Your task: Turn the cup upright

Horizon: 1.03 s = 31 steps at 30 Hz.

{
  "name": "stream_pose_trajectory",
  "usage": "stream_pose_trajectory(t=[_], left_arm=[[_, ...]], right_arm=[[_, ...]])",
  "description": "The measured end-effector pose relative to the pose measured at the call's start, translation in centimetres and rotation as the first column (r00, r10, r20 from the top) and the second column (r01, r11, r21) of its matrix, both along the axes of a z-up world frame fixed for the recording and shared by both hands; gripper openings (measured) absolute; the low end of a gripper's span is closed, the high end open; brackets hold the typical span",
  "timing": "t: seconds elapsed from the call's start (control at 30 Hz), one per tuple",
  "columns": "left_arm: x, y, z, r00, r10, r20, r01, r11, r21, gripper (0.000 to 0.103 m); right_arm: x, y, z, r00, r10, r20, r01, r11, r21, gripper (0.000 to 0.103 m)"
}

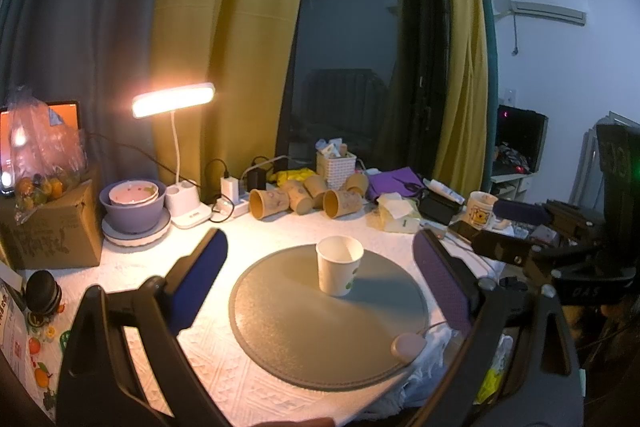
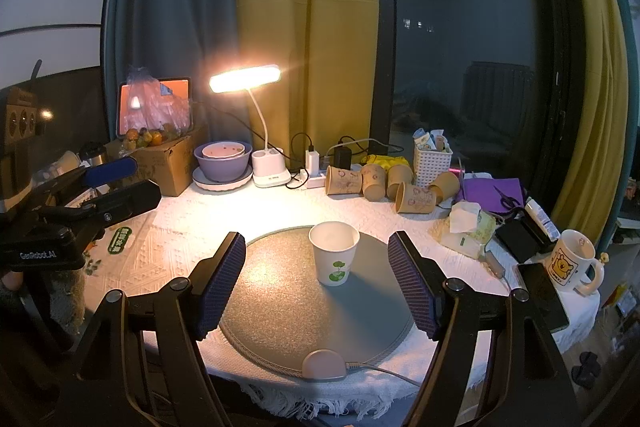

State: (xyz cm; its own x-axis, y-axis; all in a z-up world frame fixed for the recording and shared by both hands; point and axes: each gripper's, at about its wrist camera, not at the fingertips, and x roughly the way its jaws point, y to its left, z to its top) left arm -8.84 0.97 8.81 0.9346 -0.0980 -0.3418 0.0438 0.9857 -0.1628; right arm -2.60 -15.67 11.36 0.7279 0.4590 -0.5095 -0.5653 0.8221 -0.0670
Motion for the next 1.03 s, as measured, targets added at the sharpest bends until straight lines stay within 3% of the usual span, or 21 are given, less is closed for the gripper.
stream_pose_trajectory(t=[1.03], left_arm=[[-0.09, -0.95, 0.14, 0.999, -0.030, 0.014, 0.030, 1.000, 0.003, 0.095]], right_arm=[[0.01, 0.16, 0.03, 1.000, -0.003, -0.001, 0.003, 1.000, 0.000, 0.077]])
